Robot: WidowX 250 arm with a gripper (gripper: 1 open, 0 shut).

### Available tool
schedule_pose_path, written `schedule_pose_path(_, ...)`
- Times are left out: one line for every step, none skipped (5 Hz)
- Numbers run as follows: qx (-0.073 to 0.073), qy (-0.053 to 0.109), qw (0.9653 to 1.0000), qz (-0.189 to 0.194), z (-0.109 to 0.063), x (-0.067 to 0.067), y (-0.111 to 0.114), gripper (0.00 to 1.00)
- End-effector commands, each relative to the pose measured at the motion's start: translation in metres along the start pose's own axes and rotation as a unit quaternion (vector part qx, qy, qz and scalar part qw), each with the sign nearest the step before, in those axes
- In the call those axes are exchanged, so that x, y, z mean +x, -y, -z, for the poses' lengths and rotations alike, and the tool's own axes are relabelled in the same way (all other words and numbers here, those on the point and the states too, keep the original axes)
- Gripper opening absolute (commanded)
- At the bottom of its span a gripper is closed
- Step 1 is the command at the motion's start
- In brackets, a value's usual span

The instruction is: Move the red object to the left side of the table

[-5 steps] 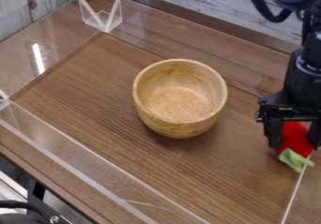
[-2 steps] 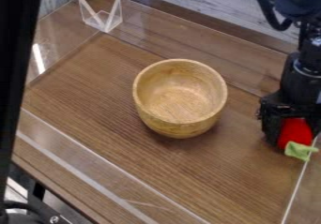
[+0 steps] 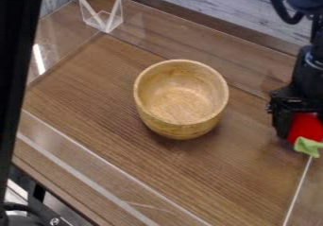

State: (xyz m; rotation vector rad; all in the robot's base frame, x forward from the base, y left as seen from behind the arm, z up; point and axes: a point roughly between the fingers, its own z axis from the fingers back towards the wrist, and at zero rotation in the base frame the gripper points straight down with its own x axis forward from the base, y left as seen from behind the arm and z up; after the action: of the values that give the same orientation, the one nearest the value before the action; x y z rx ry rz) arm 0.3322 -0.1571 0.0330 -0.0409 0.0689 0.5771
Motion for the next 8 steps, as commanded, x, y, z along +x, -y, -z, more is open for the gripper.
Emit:
schedule_pose_path(-0.016, 0.013, 0.9994, 0.028, -0.021, 0.006, 0.007, 1.0)
schedule_pose_path(-0.009, 0.009, 0.9997, 0.019, -0.005, 0.005, 0.0, 1.0)
schedule_pose_path(-0.004, 0.005, 0.9999, 0.009, -0.001, -0.001, -0.001, 1.0)
schedule_pose_path(-0.002, 0.006, 0.9995, 0.03, -0.008, -0.008, -0.001, 0.0)
schedule_pose_path(-0.011, 0.008, 0.9999, 0.006, -0.008, 0.0, -0.009, 0.0)
schedule_pose_path(-0.03, 0.017, 0.9992, -0.02, -0.016, 0.008, -0.017, 0.0)
schedule_pose_path(-0.056, 0.024, 0.9972, -0.045, -0.029, 0.018, -0.028, 0.0)
schedule_pose_path(-0.081, 0.027, 0.9956, -0.04, -0.054, 0.023, -0.036, 0.0)
